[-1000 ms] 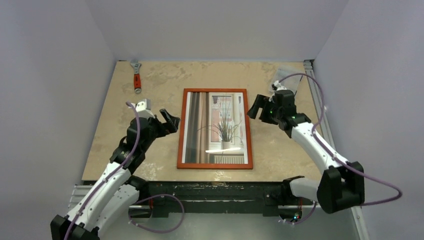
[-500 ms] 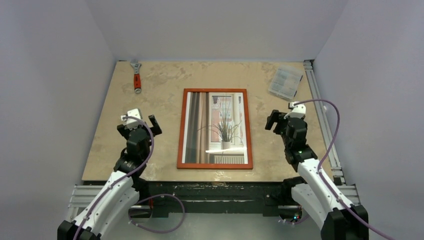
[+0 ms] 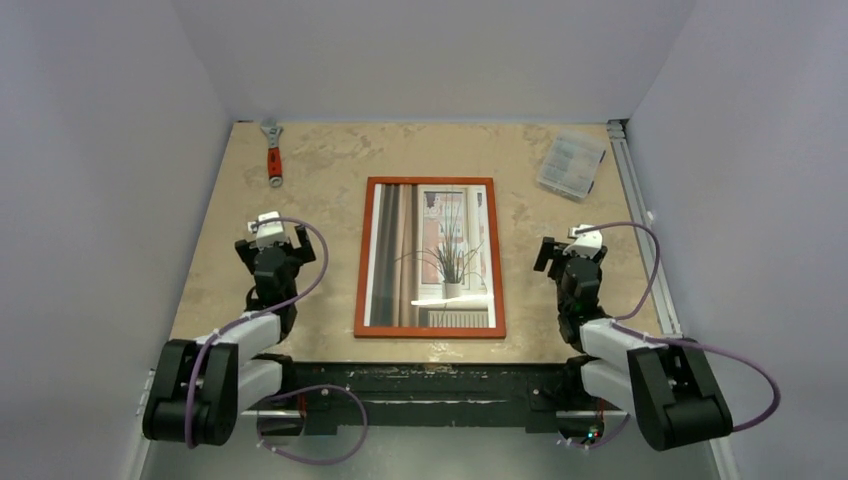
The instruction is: Put the photo into the frame
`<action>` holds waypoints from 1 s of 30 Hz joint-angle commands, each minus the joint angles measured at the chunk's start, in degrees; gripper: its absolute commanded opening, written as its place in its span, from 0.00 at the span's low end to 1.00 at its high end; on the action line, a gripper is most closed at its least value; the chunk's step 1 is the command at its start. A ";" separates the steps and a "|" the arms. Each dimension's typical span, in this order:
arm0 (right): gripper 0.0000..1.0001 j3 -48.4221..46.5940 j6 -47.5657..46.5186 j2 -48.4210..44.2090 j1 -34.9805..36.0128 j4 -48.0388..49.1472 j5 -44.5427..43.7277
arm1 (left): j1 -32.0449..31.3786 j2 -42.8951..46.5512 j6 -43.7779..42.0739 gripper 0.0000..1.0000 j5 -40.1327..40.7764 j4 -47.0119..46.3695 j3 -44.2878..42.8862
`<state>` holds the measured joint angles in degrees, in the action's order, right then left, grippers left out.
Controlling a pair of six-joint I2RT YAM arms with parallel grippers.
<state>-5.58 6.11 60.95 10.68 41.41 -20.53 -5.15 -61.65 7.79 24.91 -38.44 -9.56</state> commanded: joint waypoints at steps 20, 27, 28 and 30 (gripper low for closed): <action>0.99 -10.33 -3.13 25.86 -2.36 26.61 -2.67 | 2.64 -15.89 -4.34 1.00 -11.07 -14.87 -8.08; 0.99 -10.32 -3.21 25.94 -2.37 26.81 -2.66 | 2.16 -16.06 -4.89 1.00 -10.58 -15.44 -8.02; 0.99 -10.32 -3.16 25.92 -2.36 26.80 -2.67 | 2.16 -16.09 -4.94 1.00 -10.60 -15.42 -7.97; 0.99 -10.30 -3.21 25.89 -2.41 26.81 -2.67 | 2.16 -16.05 -4.99 1.00 -10.58 -15.52 -7.88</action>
<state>-14.52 3.81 87.26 8.56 64.82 -23.03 -2.76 -77.65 3.77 14.94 -52.10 -16.29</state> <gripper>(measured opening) 0.984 0.998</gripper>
